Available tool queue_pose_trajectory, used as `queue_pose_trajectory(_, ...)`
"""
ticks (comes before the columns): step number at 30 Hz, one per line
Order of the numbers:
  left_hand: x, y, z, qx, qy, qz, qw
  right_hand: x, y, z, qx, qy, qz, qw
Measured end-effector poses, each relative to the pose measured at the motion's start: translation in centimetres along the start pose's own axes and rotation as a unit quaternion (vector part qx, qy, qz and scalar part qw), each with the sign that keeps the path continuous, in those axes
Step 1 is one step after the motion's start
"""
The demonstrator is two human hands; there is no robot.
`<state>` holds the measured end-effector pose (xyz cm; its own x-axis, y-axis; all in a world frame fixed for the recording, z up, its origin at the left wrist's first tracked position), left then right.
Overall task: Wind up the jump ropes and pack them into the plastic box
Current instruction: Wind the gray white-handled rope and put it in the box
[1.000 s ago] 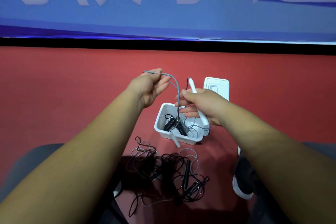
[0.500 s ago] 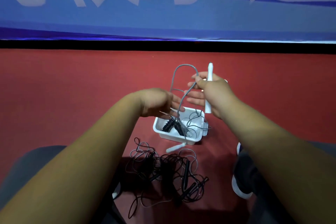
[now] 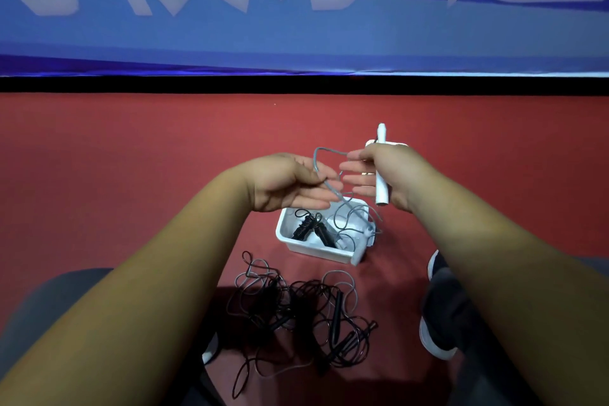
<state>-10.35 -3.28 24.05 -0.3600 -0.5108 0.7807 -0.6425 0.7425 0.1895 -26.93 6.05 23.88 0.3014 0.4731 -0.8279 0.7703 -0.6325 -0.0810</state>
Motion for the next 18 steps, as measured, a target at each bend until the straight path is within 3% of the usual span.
queue_pose_trajectory(6,1.5,-1.1,-0.2,0.073,0.011,-0.267,0.961,0.8,1.0,-2.1,-0.173,0.063,-0.094,0.978)
queue_pose_trajectory(10,1.7,-3.0,0.1,0.138,0.034,-0.36,0.922,1.1,1.8,-3.3,-0.249,0.08,-0.038,0.965)
queue_pose_trajectory(15,1.2,-5.3,0.9,0.219,0.05,-0.404,0.887,1.1,2.3,-3.3,-0.249,0.03,-0.041,0.967)
queue_pose_trajectory(18,0.9,-5.6,1.1,0.237,0.027,-0.299,0.924,1.1,2.5,-3.6,-0.258,0.026,-0.023,0.966)
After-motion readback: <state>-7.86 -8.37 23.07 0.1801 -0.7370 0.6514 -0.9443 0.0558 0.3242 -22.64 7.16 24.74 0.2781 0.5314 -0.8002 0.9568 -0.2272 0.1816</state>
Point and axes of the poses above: each hand's wrist, its own z-axis towards the middle knuckle, its own y-axis out of the palm, x = y × z, the point moved 4 cm from there along z, towards the middle knuckle, and after that the axes turned 10 degrees about x, right-handed, at the moved point
